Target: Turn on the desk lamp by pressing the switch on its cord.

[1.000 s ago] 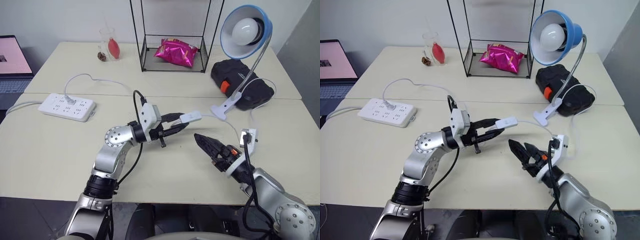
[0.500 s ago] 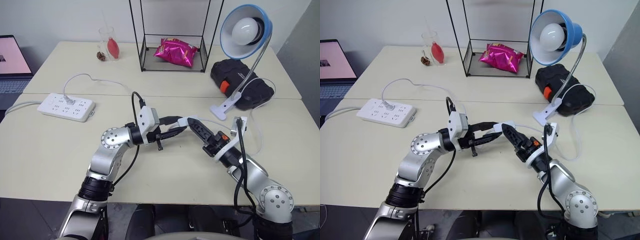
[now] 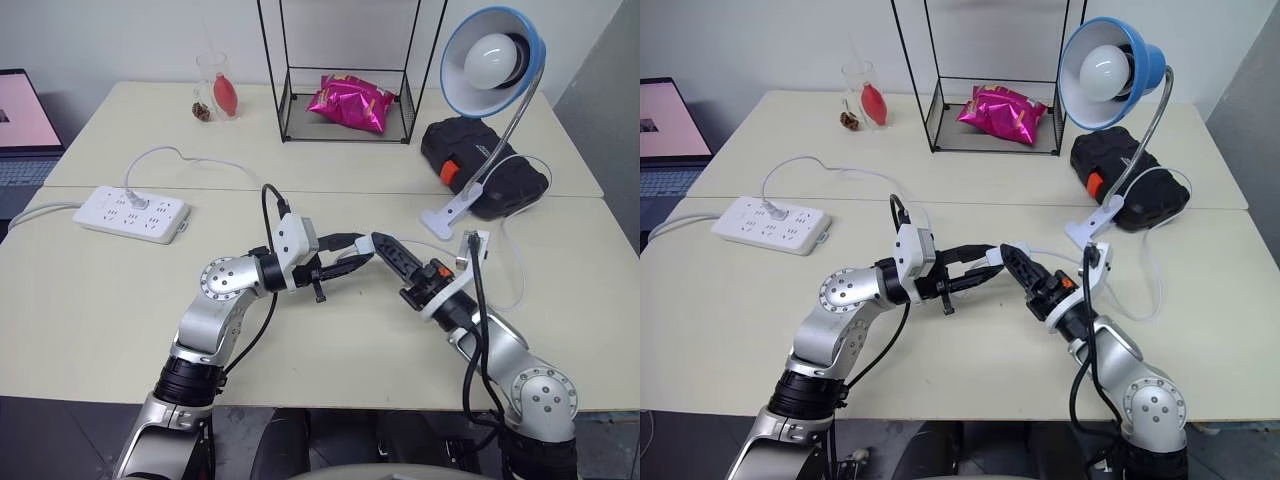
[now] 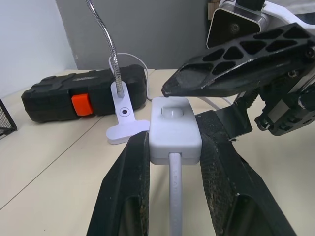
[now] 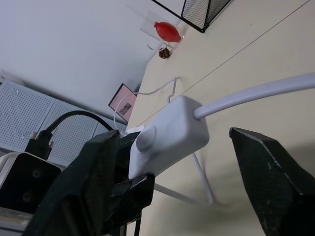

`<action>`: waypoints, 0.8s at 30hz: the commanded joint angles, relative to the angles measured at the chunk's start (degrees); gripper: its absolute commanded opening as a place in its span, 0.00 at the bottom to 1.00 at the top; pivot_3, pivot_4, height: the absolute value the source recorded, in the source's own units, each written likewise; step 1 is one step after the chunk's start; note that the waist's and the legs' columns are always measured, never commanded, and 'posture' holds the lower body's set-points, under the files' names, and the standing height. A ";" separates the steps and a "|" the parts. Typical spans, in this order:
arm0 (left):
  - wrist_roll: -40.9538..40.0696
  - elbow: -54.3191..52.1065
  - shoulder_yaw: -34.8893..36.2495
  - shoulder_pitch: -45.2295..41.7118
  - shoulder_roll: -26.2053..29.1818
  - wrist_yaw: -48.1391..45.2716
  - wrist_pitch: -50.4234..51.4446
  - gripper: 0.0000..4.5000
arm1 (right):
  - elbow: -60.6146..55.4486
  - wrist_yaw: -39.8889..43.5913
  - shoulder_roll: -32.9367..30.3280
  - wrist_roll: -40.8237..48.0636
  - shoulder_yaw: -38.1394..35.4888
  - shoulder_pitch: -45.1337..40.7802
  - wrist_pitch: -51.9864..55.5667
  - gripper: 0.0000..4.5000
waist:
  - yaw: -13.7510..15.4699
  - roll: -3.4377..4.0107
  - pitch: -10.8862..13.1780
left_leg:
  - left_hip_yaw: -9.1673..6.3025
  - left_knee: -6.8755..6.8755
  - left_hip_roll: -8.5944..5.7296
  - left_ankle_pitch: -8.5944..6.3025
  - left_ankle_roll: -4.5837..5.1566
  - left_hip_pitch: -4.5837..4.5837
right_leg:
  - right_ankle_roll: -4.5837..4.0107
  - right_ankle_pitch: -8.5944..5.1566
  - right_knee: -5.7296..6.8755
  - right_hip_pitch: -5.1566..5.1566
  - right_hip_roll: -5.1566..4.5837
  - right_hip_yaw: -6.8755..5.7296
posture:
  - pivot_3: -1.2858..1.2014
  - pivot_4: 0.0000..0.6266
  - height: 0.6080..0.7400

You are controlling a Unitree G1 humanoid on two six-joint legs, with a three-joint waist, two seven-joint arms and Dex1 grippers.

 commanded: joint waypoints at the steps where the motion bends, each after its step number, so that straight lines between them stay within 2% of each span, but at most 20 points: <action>1: -0.51 -2.68 -0.51 0.15 0.45 -0.44 -0.95 0.24 | -0.58 0.08 0.26 0.71 0.40 -0.62 -1.04 0.57 | 0.00 0.00 0.00 | -0.01 0.00 0.00 0.00 0.00 -0.02 | 0.00 0.00 0.00 -0.02 0.00 0.00 | 0.52 0.24 1.00; 6: -0.45 -2.93 -0.68 0.33 0.55 -0.42 -1.42 0.24 | -0.25 0.08 0.16 1.10 0.69 -1.21 -1.18 0.32 | 0.00 0.00 0.00 | 0.00 0.00 0.00 0.00 0.00 -0.14 | 0.00 0.00 0.02 -0.14 0.00 0.00 | 0.52 0.24 1.00; 11: -0.34 -3.20 -0.85 0.57 0.62 -0.21 -1.67 0.24 | 0.01 0.31 0.35 2.30 0.84 -1.54 -1.50 0.12 | 0.01 0.00 0.00 | 0.00 0.01 0.00 0.00 0.00 -0.25 | -0.01 0.01 0.06 -0.26 0.00 0.00 | 0.52 0.24 1.00; 24: -0.32 -3.66 -1.08 0.65 0.75 0.33 -1.52 0.24 | 0.39 1.19 1.37 5.00 0.26 -2.24 -2.89 0.10 | -0.01 0.00 0.00 | 0.00 0.01 0.00 0.01 0.00 -0.25 | -0.01 0.01 0.07 -0.27 0.00 0.00 | 0.52 0.24 1.00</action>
